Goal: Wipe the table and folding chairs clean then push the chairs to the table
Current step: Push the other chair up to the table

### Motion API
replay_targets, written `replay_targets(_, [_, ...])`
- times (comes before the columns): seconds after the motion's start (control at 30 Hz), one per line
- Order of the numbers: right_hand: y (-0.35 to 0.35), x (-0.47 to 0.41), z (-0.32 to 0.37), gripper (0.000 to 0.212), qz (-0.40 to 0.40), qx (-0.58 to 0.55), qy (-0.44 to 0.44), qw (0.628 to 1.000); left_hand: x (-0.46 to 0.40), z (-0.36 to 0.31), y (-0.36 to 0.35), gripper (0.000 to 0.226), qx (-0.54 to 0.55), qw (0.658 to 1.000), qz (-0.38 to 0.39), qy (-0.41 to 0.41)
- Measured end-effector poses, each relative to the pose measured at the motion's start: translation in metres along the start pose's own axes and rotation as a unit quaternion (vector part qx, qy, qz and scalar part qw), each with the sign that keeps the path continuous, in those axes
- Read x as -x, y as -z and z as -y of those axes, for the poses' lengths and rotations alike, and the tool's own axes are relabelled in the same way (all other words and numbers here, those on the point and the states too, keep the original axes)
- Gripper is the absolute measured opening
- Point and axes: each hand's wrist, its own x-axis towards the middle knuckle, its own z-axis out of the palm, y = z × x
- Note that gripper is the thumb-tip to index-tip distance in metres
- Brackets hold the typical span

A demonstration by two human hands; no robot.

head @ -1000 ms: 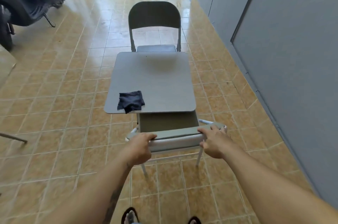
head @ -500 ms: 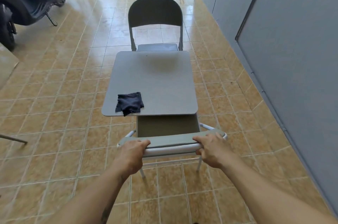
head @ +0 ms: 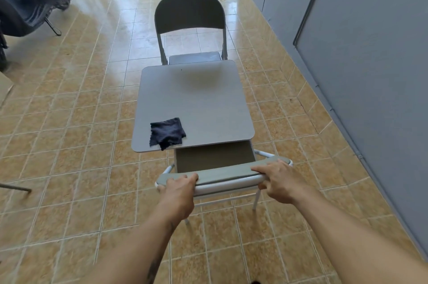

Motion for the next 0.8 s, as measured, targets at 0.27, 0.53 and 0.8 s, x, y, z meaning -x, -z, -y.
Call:
replay_targets(0.27, [0.016,-0.015,-0.007,0.048,-0.011,-0.035,-0.016,0.999,-0.012,-0.013,0.010,0.048,0.003,1.000,-0.001,-0.013])
replay_targets(0.53, [0.009,-0.014,-0.003,0.043,-0.023,-0.055,-0.002,0.998,-0.014,0.018,0.021,0.037,0.010,0.995,0.018,-0.097])
replay_targets(0.8, [0.012,-0.016,-0.012,0.047,-0.036,-0.065,-0.010,0.997,-0.012,0.007,0.035,0.044,0.003,0.994,0.038,-0.100])
